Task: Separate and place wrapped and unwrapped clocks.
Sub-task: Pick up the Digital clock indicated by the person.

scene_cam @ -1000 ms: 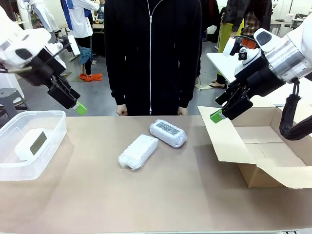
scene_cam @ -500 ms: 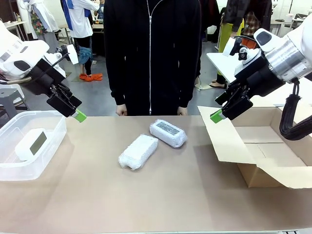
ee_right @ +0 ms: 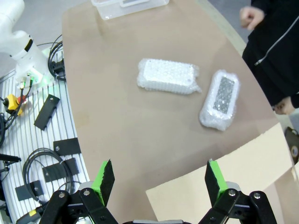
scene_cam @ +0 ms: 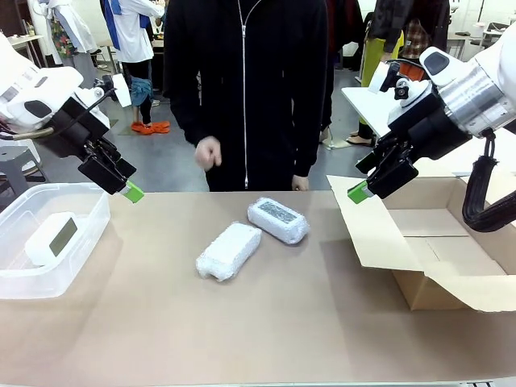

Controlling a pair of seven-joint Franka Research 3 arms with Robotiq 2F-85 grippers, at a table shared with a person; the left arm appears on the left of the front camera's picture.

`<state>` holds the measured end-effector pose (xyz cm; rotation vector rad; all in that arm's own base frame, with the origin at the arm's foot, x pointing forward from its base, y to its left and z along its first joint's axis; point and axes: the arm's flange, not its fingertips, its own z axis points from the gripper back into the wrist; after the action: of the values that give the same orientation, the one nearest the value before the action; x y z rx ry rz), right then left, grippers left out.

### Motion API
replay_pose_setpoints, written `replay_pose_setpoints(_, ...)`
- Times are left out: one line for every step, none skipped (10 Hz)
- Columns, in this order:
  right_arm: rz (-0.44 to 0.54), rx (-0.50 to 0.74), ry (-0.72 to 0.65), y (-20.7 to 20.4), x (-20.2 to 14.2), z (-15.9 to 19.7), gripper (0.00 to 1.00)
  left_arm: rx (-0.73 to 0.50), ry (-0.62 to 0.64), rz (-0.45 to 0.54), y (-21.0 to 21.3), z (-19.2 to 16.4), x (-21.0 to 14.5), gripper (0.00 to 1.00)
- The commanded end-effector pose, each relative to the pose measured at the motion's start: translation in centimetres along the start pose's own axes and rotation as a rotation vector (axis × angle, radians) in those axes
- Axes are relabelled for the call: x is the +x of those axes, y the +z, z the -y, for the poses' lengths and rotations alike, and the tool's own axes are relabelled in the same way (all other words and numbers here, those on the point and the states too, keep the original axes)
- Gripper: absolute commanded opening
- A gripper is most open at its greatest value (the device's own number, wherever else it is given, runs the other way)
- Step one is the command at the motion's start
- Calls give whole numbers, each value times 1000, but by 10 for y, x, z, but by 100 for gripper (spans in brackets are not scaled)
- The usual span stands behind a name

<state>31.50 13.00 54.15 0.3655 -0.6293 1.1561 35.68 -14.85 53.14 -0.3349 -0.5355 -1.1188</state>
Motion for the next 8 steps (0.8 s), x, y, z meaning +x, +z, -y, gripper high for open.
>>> replay_pose_setpoints(23, 27, 10, -1, -1, 1, 100, 7, 7, -6, 0, 0, 0, 100)
replay_pose_setpoints(23, 27, 10, -1, -1, 1, 100, 7, 7, -6, 0, 0, 0, 100)
replay_pose_setpoints(23, 27, 10, -1, -1, 1, 100, 7, 7, -6, 0, 0, 0, 100)
replay_pose_setpoints(23, 27, 10, -1, -1, 1, 100, 7, 7, -6, 0, 0, 0, 100)
replay_pose_setpoints(23, 27, 10, -1, -1, 1, 100, 7, 7, -6, 0, 0, 0, 100)
replay_pose_setpoints(23, 27, 10, -1, -1, 1, 100, 7, 7, -6, 0, 0, 0, 100)
replay_pose_setpoints(23, 27, 10, -1, -1, 1, 100, 7, 7, -6, 0, 0, 0, 100)
replay_pose_setpoints(23, 27, 10, -1, -1, 1, 100, 7, 7, -6, 0, 0, 0, 100)
